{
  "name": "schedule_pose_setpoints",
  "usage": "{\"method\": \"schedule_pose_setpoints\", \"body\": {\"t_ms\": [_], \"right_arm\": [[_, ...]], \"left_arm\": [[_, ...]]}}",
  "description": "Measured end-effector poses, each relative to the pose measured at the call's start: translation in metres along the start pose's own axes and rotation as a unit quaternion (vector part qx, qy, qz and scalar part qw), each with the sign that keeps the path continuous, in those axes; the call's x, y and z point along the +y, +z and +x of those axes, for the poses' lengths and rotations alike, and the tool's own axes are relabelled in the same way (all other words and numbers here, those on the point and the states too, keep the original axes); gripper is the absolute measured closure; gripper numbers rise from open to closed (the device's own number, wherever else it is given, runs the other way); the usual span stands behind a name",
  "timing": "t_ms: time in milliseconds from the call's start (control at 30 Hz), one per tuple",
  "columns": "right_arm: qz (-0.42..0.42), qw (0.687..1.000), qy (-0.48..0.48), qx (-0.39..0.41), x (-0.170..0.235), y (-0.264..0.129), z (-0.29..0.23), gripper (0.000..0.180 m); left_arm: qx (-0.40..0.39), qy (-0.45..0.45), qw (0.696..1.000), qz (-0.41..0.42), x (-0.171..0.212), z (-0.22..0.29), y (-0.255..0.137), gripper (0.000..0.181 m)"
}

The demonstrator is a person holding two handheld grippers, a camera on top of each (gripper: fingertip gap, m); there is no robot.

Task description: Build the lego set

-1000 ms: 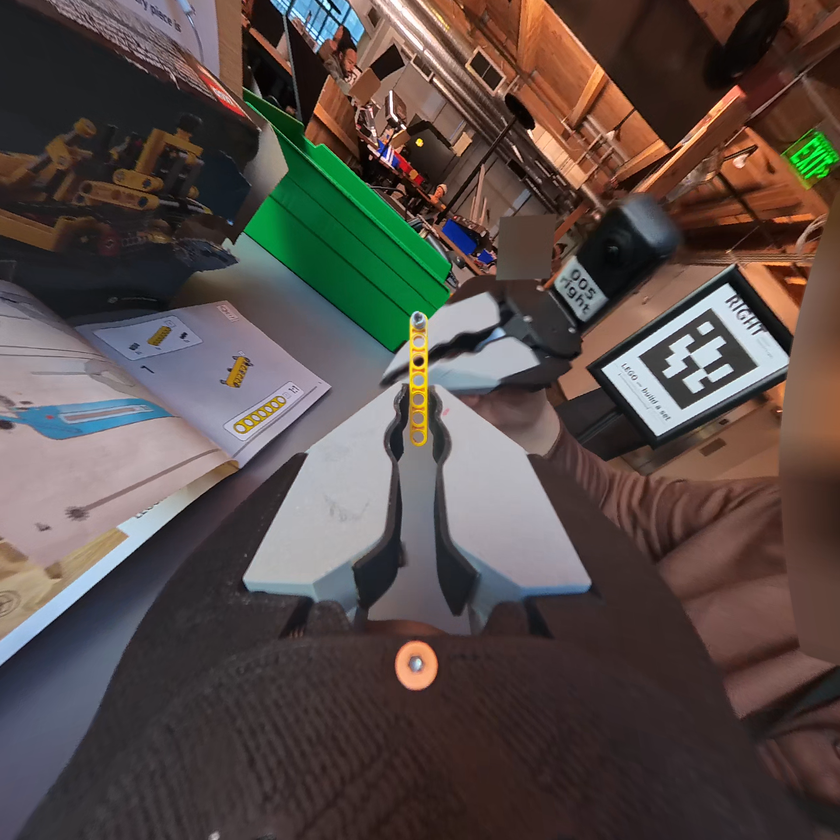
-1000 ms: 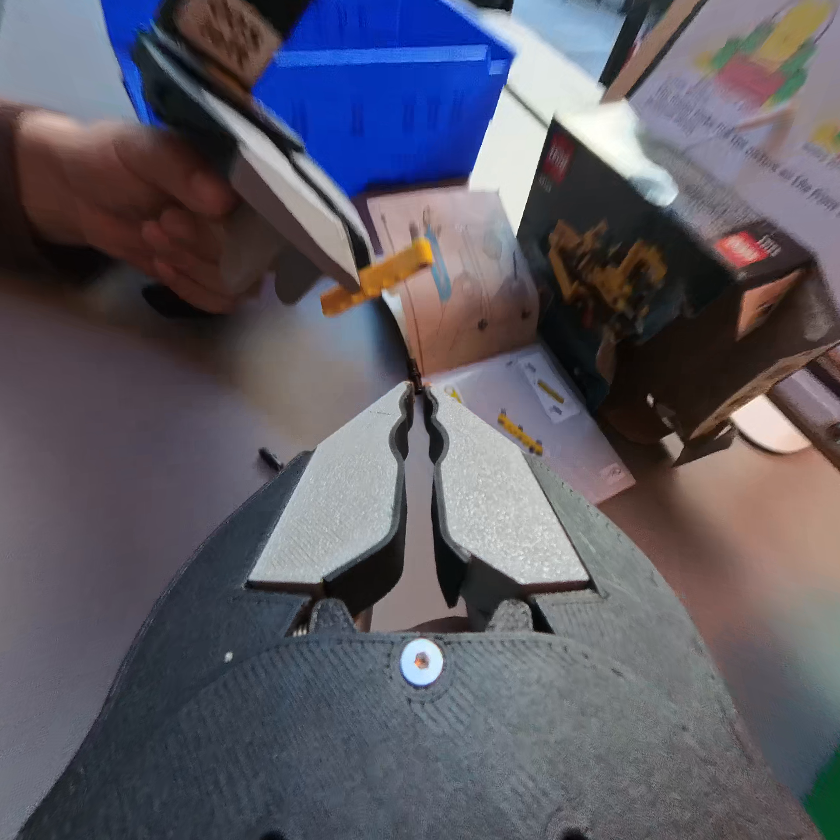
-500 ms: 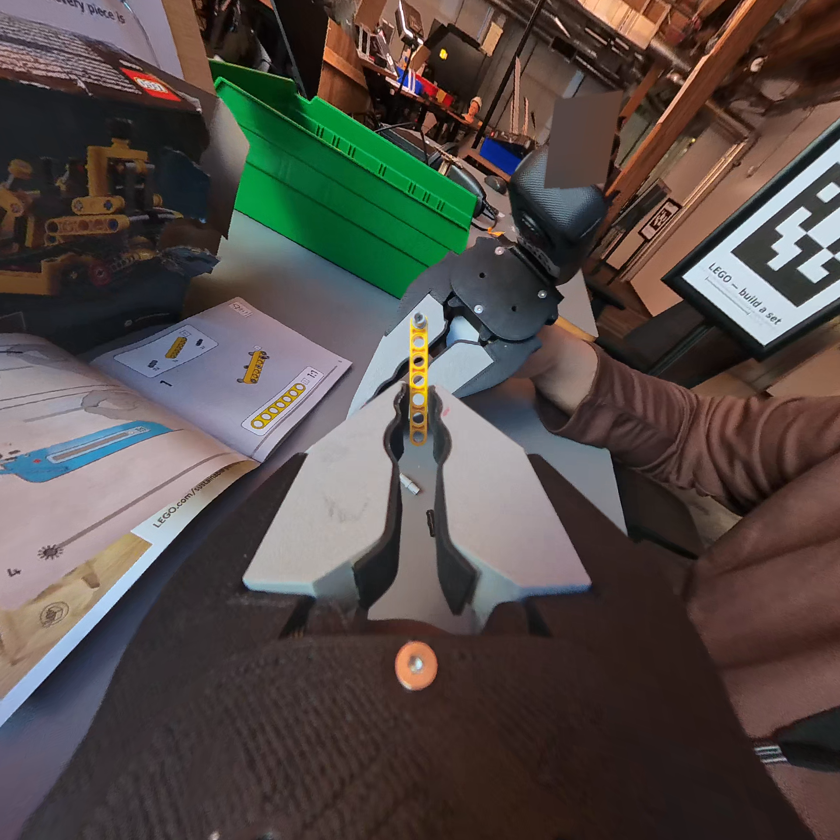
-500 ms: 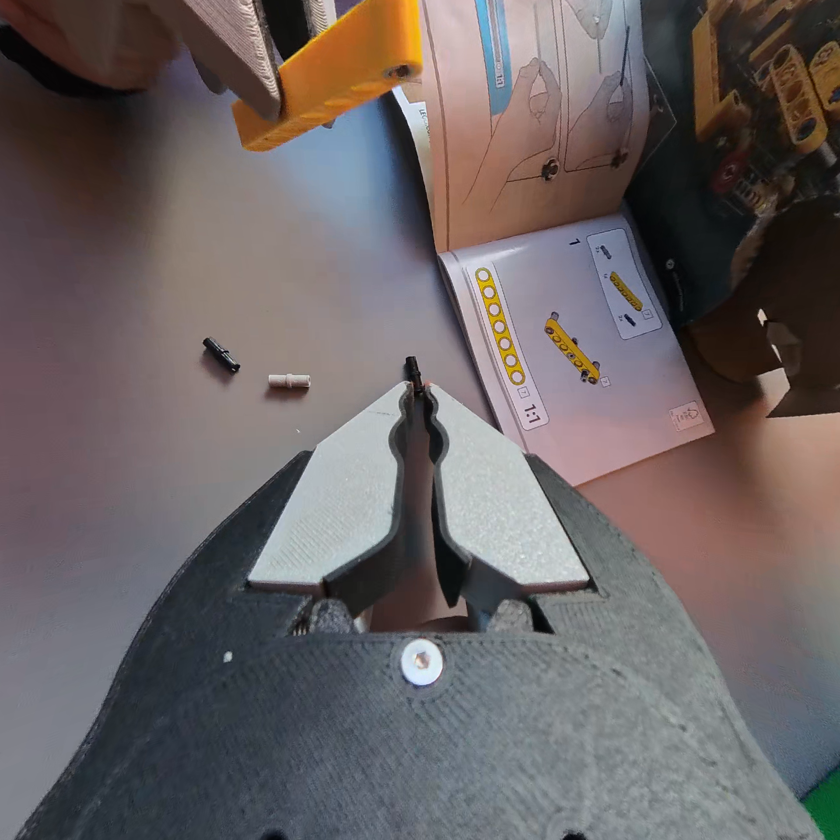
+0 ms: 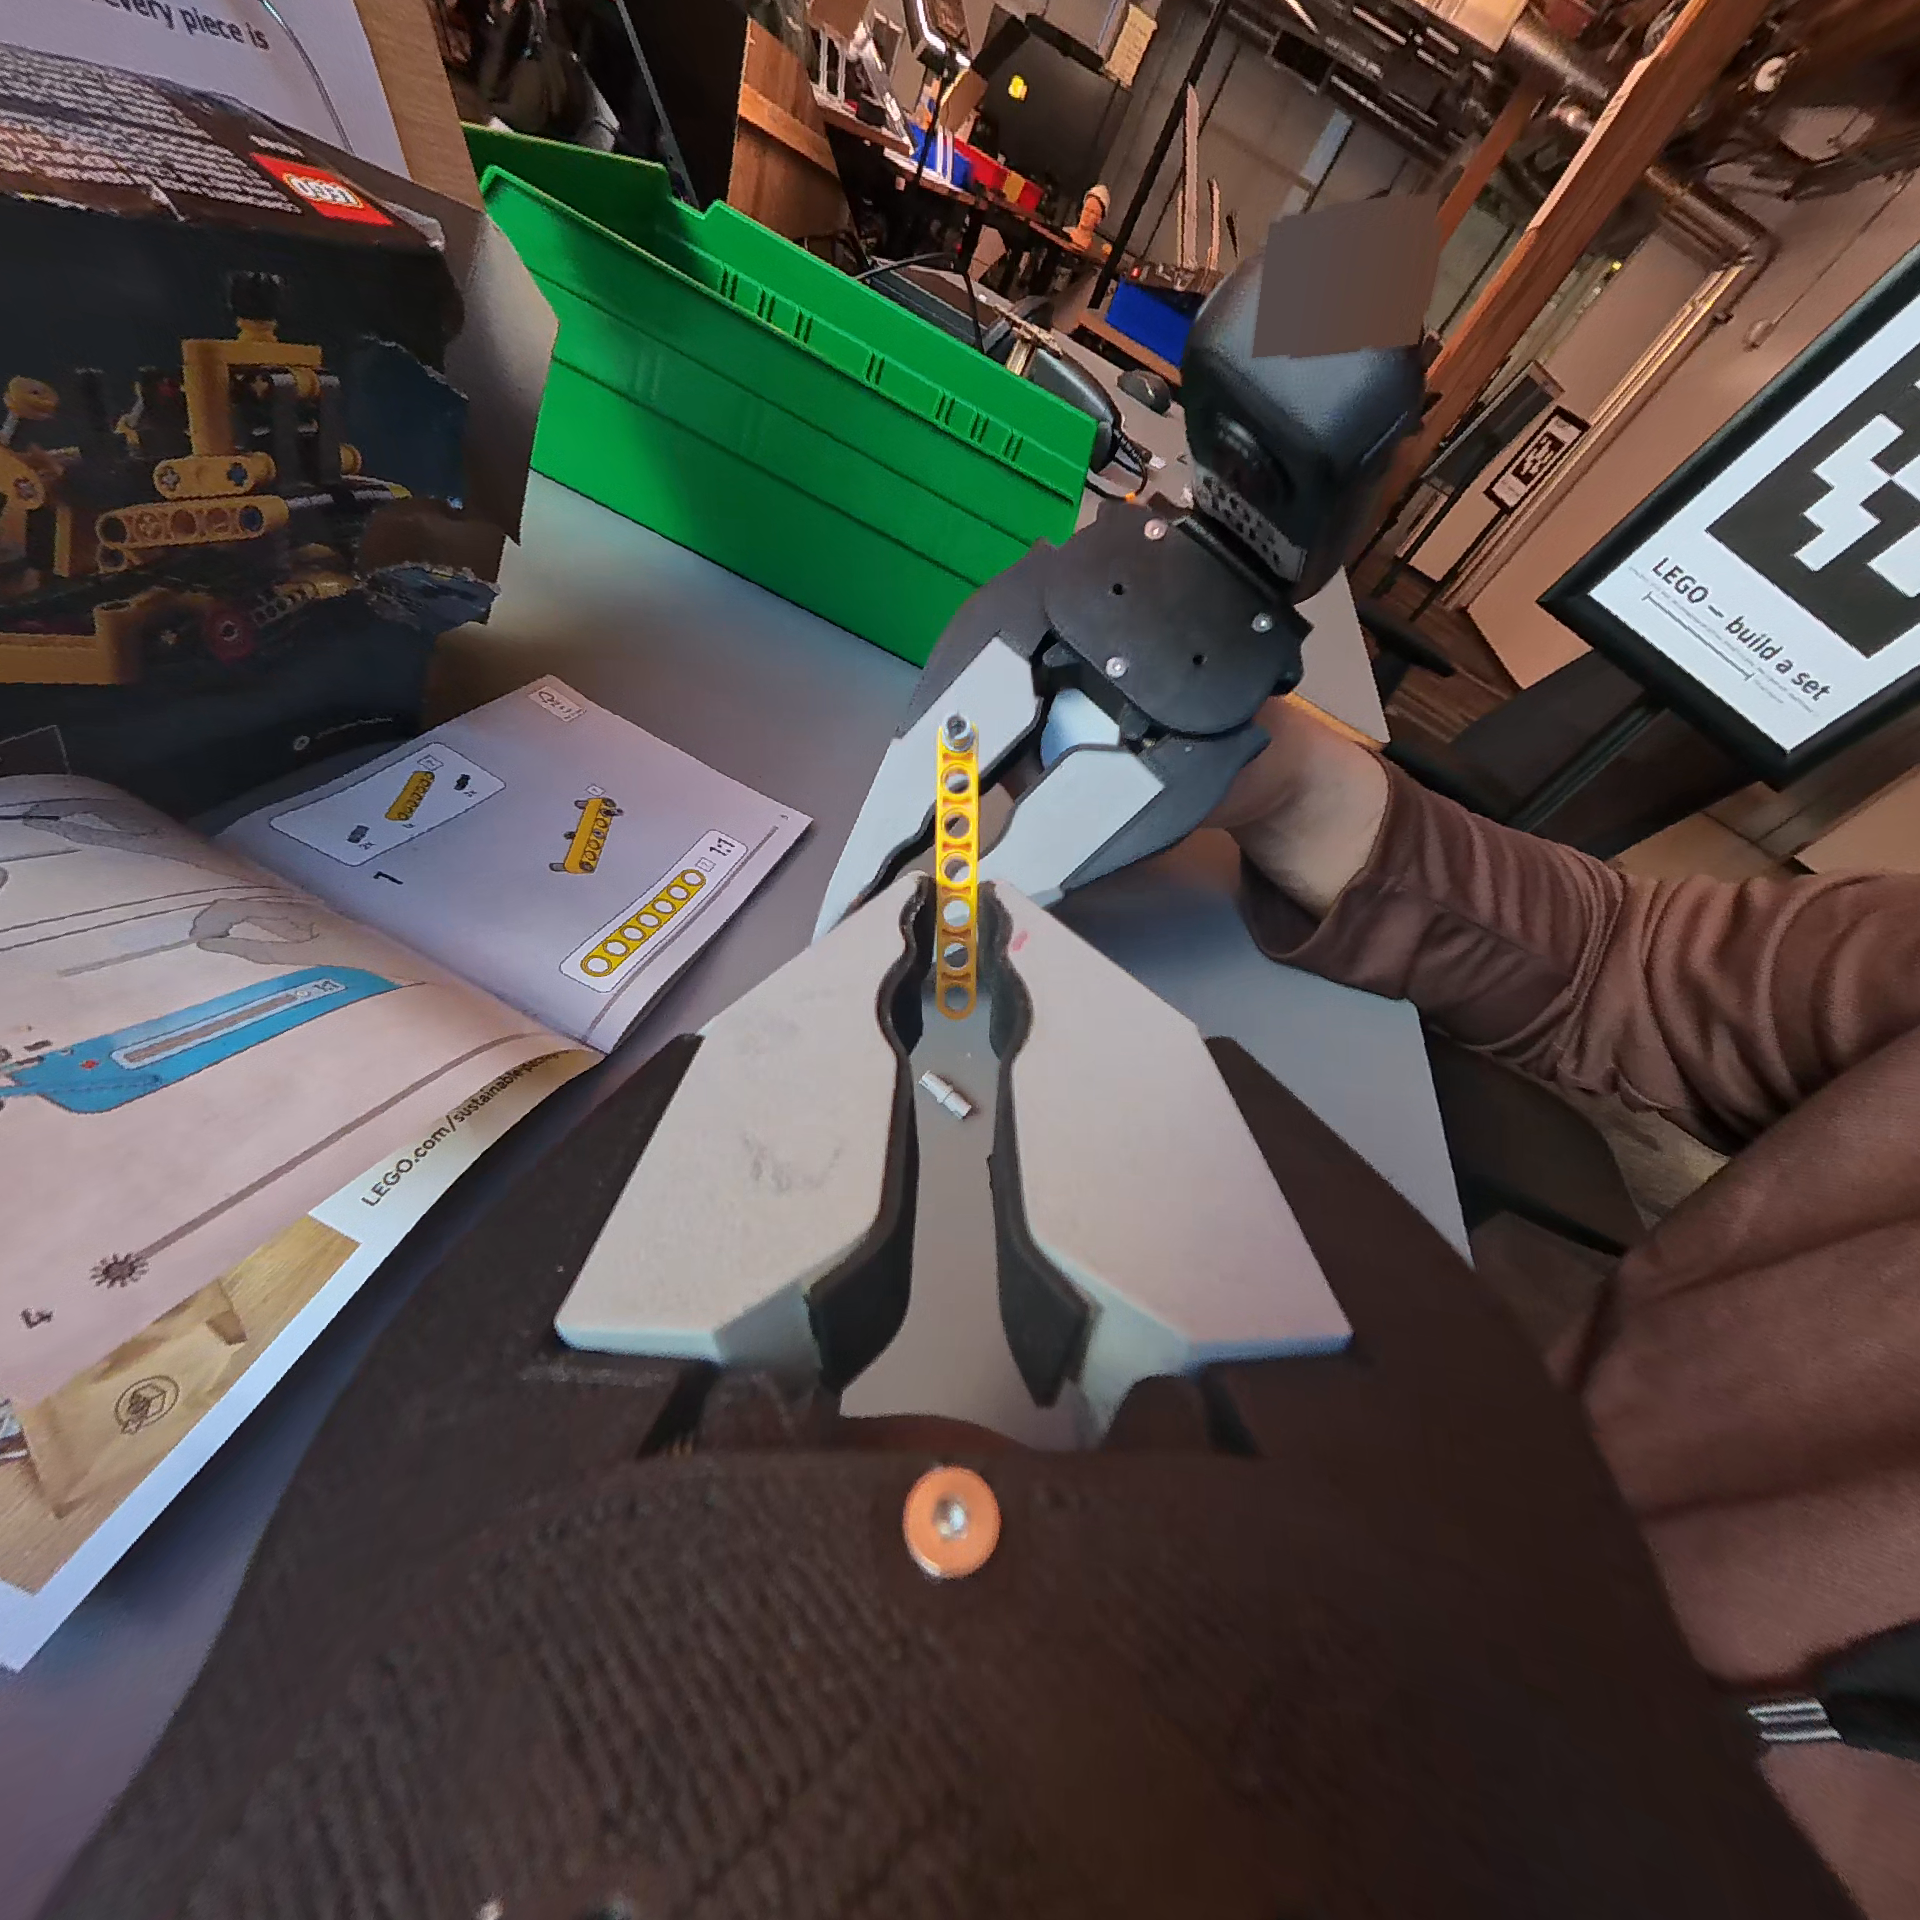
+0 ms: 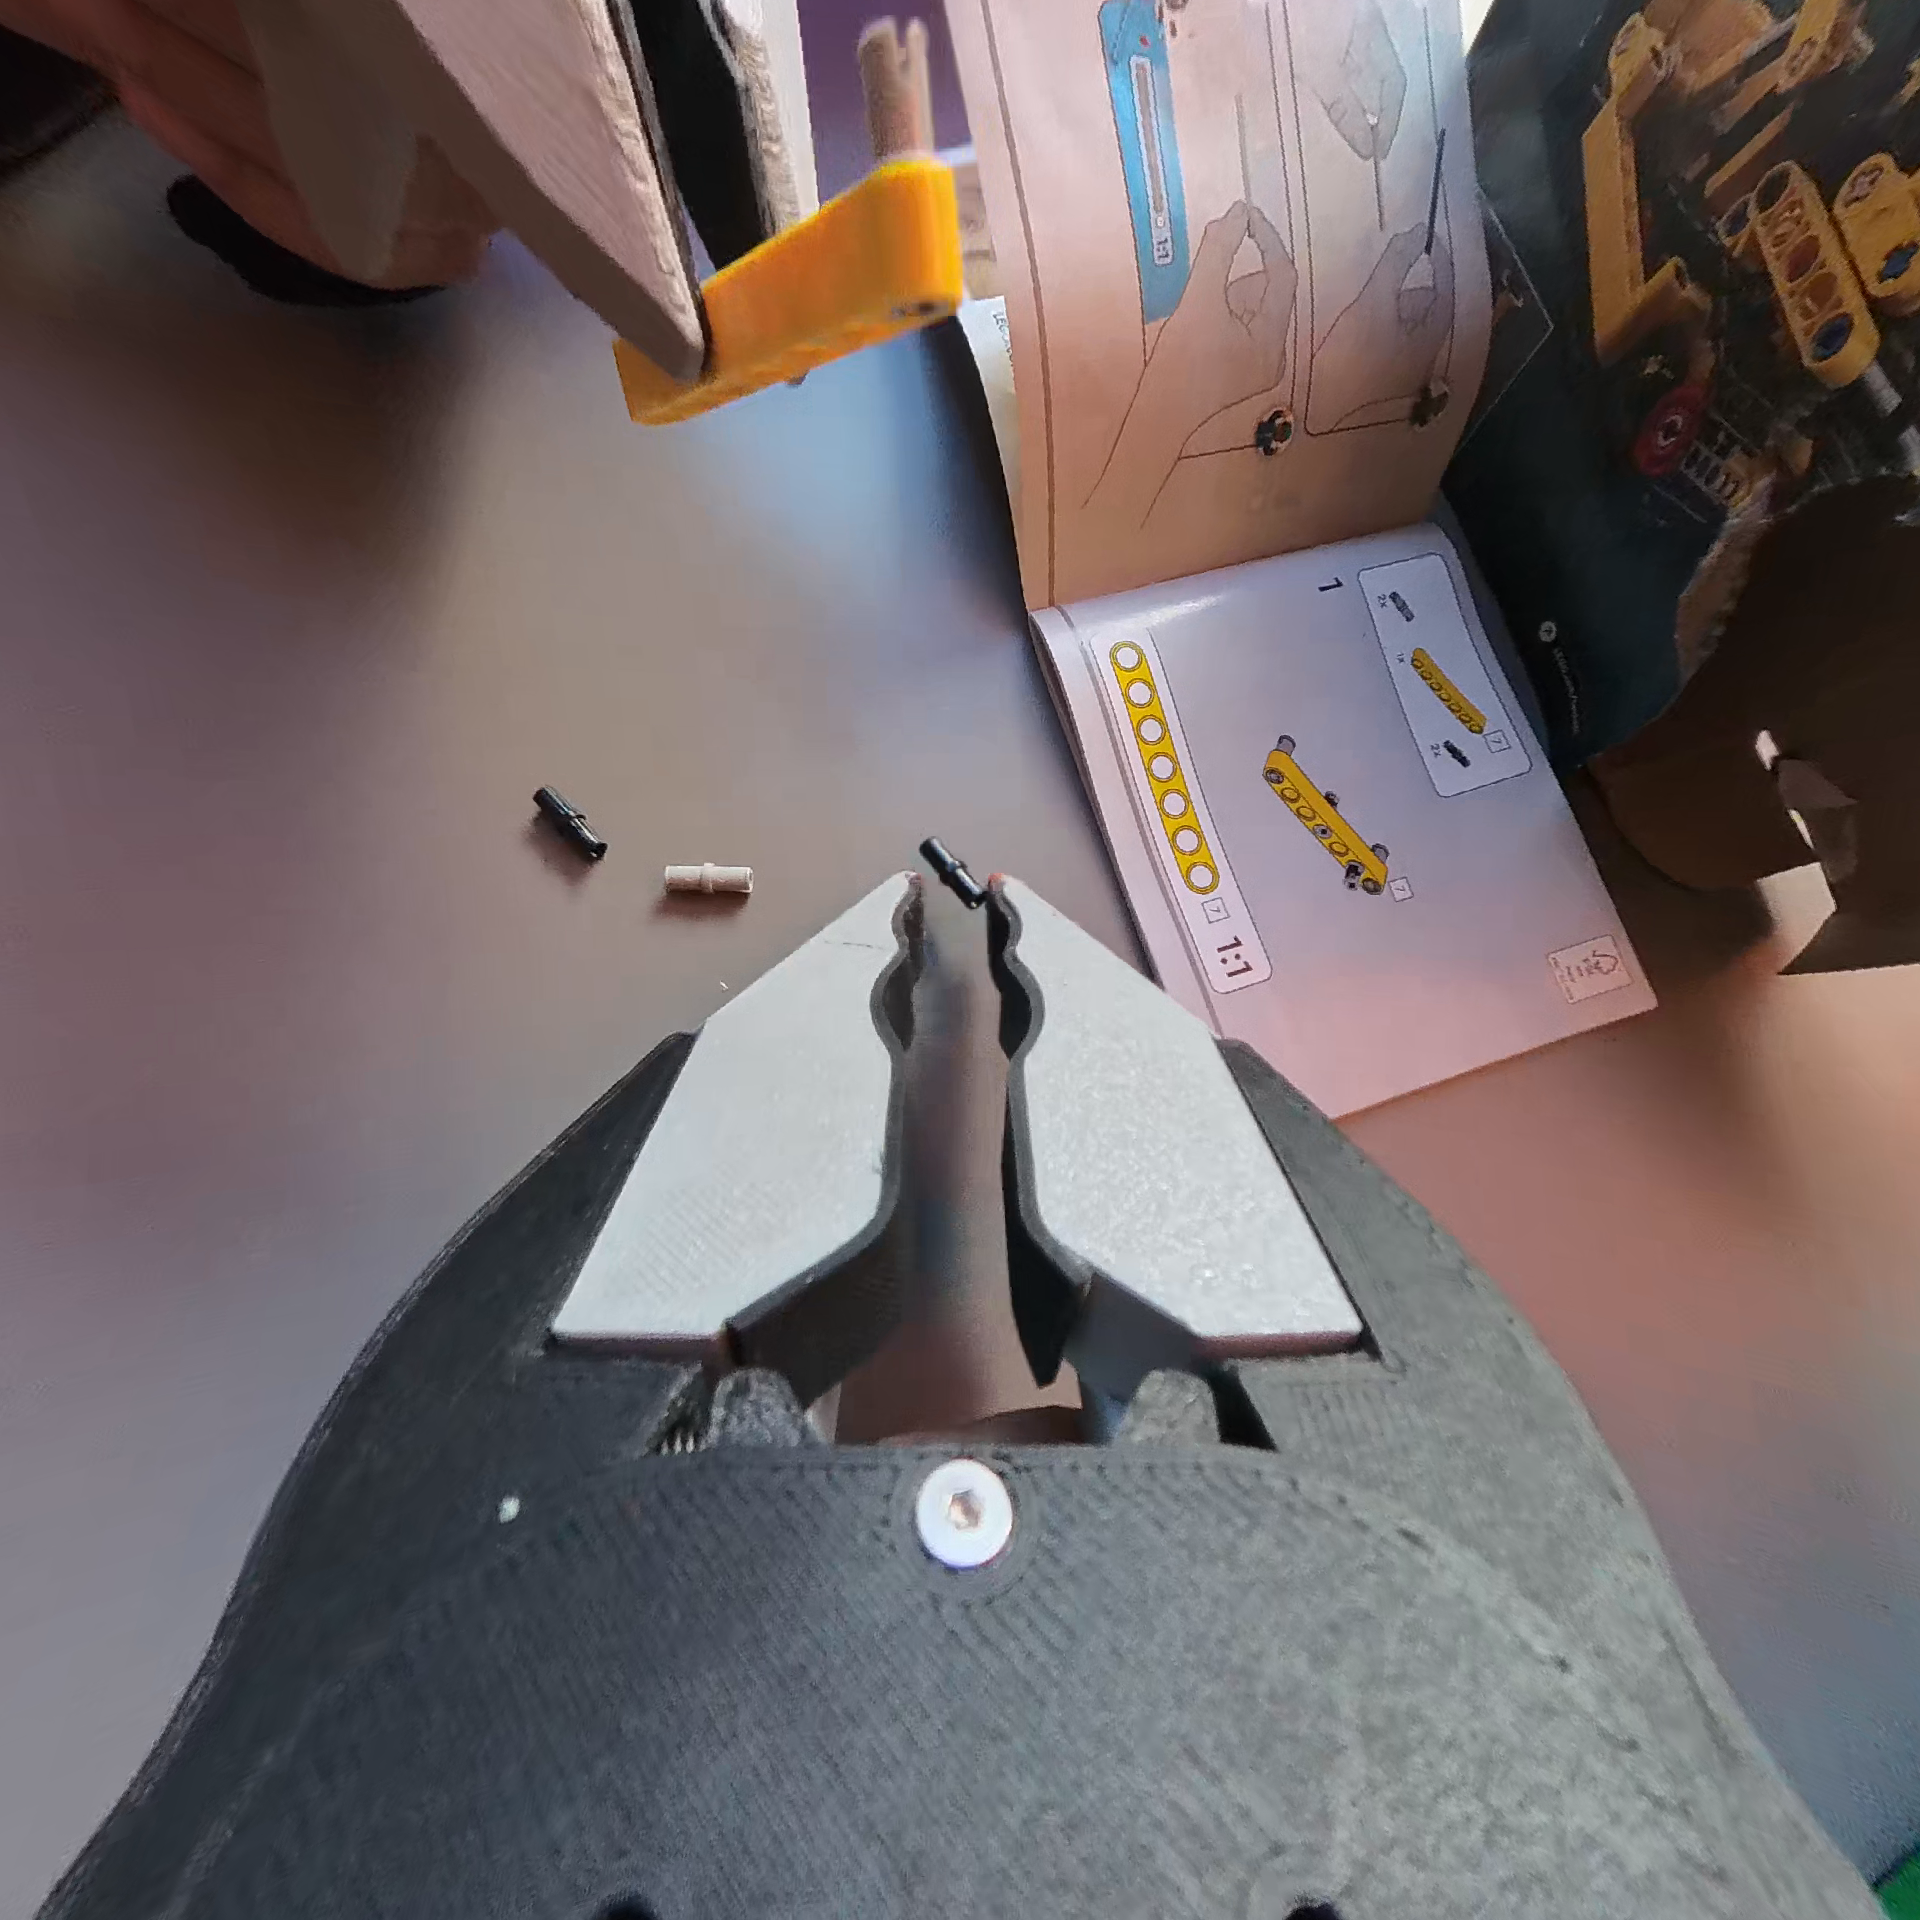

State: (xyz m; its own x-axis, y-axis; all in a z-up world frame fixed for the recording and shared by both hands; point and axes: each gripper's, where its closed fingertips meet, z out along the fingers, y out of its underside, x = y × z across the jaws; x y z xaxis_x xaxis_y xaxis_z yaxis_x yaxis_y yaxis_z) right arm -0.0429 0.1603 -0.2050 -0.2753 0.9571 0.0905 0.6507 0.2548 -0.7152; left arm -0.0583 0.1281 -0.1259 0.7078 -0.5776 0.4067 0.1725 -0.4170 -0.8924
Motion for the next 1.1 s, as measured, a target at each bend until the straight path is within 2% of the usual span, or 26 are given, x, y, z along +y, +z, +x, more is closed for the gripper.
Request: {"method": "schedule_pose_setpoints", "body": {"t_ms": [33, 167, 333, 567, 1000, 1100], "right_arm": [[0.008, 1.0, 0.004, -0.001, -0.003, -0.003, 0.001, 0.17], [0.071, 0.997, 0.03, -0.022, -0.023, -0.02, 0.0, 0.166], [0.158, 0.98, 0.074, -0.09, -0.05, -0.037, -0.012, 0.152], [0.168, 0.976, 0.092, -0.106, -0.053, -0.037, -0.014, 0.153], [0.194, 0.968, 0.077, -0.142, -0.061, -0.048, -0.025, 0.155], [0.191, 0.969, 0.064, -0.146, -0.061, -0.048, -0.029, 0.168]], "left_arm": [[0.0, 0.003, 1.0, -0.002, 0.001, 0.0, 0.0, 0.175], [-0.004, 0.018, 1.0, -0.01, 0.002, 0.001, 0.001, 0.176], [-0.013, 0.057, 0.998, -0.034, 0.011, 0.004, 0.005, 0.176], [-0.033, 0.129, 0.99, -0.053, 0.017, 0.009, 0.009, 0.177], [-0.031, 0.141, 0.987, -0.065, 0.021, 0.012, 0.01, 0.176], [-0.019, 0.134, 0.988, -0.076, 0.026, 0.014, 0.011, 0.175]]}}
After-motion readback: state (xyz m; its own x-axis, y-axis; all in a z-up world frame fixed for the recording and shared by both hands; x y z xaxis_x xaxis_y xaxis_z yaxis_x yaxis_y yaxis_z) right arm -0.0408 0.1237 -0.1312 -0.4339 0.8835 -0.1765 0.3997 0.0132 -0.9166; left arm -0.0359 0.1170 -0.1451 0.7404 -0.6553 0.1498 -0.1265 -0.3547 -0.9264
